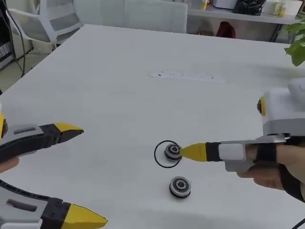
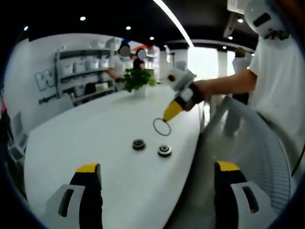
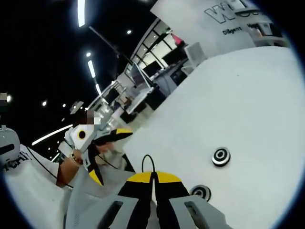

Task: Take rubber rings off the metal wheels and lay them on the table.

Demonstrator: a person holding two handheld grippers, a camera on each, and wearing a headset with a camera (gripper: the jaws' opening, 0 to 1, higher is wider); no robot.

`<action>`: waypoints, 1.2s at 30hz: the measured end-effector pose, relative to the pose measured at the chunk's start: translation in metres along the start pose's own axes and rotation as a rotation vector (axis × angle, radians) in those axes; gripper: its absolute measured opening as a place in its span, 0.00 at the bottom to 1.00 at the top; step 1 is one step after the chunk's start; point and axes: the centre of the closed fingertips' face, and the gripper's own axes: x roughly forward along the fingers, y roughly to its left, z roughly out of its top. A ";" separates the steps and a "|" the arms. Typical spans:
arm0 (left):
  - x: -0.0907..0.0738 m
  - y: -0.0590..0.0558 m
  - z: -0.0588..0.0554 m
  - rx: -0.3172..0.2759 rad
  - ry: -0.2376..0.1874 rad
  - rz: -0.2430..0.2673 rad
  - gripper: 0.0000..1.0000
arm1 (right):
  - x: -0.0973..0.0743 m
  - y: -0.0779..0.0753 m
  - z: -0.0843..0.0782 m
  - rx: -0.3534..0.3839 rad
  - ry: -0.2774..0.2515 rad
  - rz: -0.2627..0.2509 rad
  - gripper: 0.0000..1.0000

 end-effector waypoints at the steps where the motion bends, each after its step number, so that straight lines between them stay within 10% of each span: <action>1: 0.000 0.000 0.000 -0.001 0.000 -0.002 1.00 | 0.002 0.000 -0.001 -0.002 0.006 0.001 0.00; 36: -0.007 -0.003 -0.011 -0.034 0.025 0.008 1.00 | 0.076 -0.054 -0.050 -0.027 0.257 -0.092 0.00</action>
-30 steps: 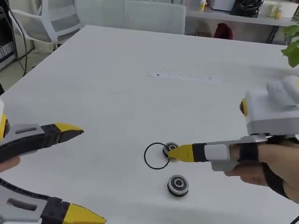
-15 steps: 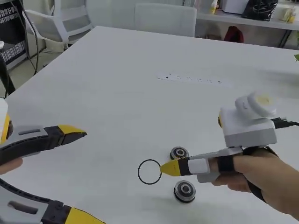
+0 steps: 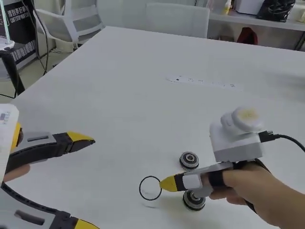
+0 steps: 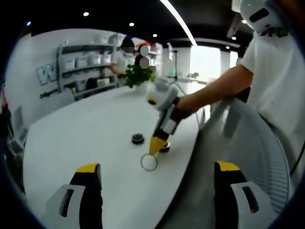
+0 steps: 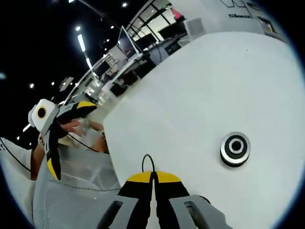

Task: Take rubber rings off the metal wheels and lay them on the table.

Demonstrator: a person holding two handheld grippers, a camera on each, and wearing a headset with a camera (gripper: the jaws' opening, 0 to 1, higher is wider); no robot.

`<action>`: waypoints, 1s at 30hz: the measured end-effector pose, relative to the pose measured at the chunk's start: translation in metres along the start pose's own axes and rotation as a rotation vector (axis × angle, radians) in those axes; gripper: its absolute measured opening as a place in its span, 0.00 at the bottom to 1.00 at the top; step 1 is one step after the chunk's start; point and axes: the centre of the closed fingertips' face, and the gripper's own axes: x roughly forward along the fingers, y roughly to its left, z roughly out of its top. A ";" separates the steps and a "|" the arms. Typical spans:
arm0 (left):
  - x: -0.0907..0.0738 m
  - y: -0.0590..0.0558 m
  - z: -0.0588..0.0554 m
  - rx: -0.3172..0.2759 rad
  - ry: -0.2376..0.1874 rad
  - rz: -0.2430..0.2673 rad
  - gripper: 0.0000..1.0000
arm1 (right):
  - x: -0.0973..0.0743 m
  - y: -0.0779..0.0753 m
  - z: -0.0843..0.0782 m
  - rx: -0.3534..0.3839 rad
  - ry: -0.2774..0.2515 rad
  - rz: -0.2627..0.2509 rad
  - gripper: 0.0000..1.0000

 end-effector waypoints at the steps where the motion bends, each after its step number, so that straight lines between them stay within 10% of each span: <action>1: -0.001 0.001 0.000 -0.001 0.001 0.003 1.00 | 0.001 -0.002 -0.001 0.001 0.005 -0.006 0.00; 30: -0.005 0.006 -0.004 -0.024 0.030 0.039 0.98 | 0.006 -0.015 -0.009 -0.004 0.001 -0.052 0.00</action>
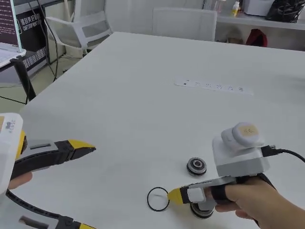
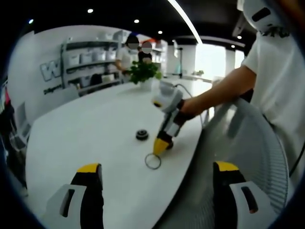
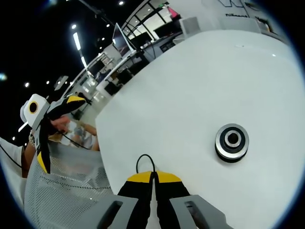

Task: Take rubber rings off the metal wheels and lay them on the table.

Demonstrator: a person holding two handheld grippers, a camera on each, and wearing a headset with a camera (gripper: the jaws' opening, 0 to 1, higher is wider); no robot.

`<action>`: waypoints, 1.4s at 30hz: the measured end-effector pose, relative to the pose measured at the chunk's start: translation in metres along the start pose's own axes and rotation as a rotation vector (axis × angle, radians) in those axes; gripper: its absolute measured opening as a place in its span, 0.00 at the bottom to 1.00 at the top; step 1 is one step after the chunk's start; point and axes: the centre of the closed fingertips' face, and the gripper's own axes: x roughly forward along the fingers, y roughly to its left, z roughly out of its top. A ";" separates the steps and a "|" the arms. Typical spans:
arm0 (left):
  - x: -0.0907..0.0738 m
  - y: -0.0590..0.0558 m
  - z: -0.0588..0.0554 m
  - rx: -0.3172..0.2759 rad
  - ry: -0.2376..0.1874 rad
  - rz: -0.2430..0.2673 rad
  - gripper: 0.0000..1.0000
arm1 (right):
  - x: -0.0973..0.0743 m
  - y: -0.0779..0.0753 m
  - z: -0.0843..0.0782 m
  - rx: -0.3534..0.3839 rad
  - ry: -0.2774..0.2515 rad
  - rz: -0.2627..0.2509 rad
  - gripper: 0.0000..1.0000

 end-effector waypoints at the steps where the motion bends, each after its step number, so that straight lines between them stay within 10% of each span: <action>1: 0.000 0.000 0.001 0.002 -0.002 0.000 0.98 | 0.000 0.000 0.000 -0.002 0.000 -0.002 0.00; 42: 0.005 0.002 0.008 0.035 -0.008 -0.033 0.95 | -0.091 -0.019 0.013 -0.040 -0.180 -0.107 0.12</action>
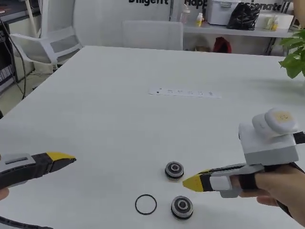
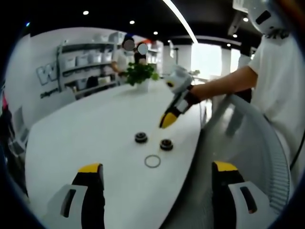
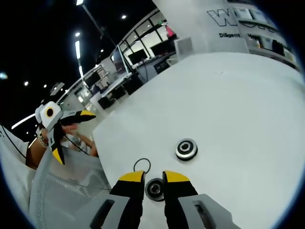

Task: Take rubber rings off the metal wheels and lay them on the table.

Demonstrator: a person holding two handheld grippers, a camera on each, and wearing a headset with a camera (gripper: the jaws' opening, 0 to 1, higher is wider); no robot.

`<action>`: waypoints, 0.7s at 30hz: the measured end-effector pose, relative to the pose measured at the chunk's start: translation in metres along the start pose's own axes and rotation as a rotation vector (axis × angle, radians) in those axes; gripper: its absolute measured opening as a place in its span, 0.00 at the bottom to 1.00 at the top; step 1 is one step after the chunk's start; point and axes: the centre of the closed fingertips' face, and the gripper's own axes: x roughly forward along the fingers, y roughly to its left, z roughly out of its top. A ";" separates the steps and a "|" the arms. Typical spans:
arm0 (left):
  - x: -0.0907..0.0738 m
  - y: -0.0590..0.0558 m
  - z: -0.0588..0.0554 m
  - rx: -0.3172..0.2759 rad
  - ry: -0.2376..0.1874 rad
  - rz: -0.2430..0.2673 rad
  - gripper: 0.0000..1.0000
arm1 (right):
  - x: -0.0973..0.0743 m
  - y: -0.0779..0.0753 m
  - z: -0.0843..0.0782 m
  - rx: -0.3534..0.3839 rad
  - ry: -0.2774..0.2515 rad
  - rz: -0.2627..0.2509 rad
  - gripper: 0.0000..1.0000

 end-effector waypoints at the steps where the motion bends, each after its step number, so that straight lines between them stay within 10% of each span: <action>1: 0.001 0.000 0.002 0.004 -0.002 -0.004 0.95 | -0.001 -0.002 0.001 0.005 -0.008 -0.007 0.12; 16: 0.031 0.015 0.046 0.089 -0.046 -0.056 0.89 | -0.012 -0.025 -0.017 0.052 -0.021 -0.044 0.14; 21: 0.045 0.018 0.067 0.125 -0.084 -0.070 0.84 | -0.009 -0.023 -0.027 -0.041 0.023 -0.059 0.16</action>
